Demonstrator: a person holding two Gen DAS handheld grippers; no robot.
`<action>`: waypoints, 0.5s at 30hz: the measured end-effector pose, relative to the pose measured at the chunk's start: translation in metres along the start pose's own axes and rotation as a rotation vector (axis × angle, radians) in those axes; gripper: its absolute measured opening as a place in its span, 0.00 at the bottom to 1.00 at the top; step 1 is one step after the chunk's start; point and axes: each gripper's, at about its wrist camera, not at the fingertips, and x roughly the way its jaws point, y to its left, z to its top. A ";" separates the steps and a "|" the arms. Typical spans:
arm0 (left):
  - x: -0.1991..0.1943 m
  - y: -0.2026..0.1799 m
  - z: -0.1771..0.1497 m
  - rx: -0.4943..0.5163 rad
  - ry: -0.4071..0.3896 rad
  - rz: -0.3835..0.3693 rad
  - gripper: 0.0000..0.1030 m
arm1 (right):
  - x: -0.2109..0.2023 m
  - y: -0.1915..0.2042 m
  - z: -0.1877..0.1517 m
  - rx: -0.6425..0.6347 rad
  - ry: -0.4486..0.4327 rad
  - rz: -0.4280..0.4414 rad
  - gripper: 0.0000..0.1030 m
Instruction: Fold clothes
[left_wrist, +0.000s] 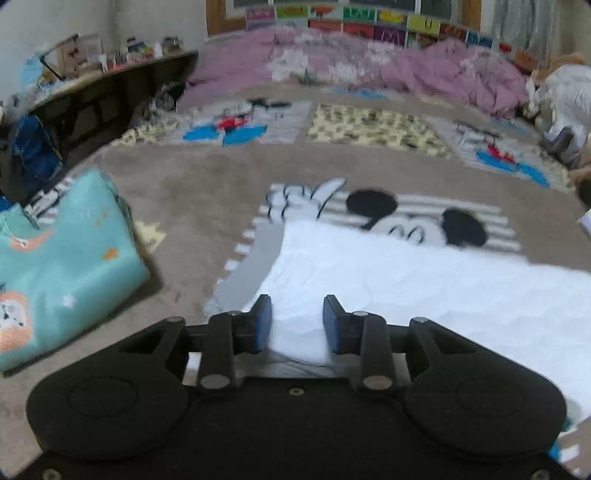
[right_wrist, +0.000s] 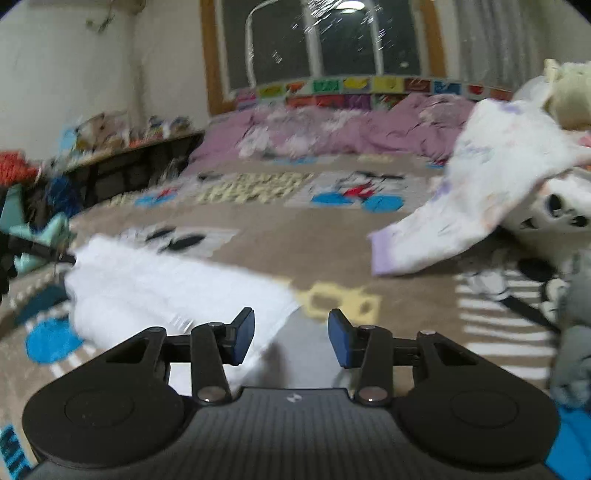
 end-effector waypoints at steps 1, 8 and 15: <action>-0.004 -0.005 0.001 0.002 -0.011 -0.020 0.29 | -0.004 -0.007 0.001 0.017 -0.011 -0.011 0.43; -0.007 -0.066 0.001 0.074 -0.020 -0.251 0.30 | 0.010 0.008 -0.010 -0.045 0.027 0.068 0.42; 0.020 -0.095 -0.021 0.157 0.032 -0.174 0.39 | 0.030 0.020 -0.022 -0.098 0.153 0.043 0.41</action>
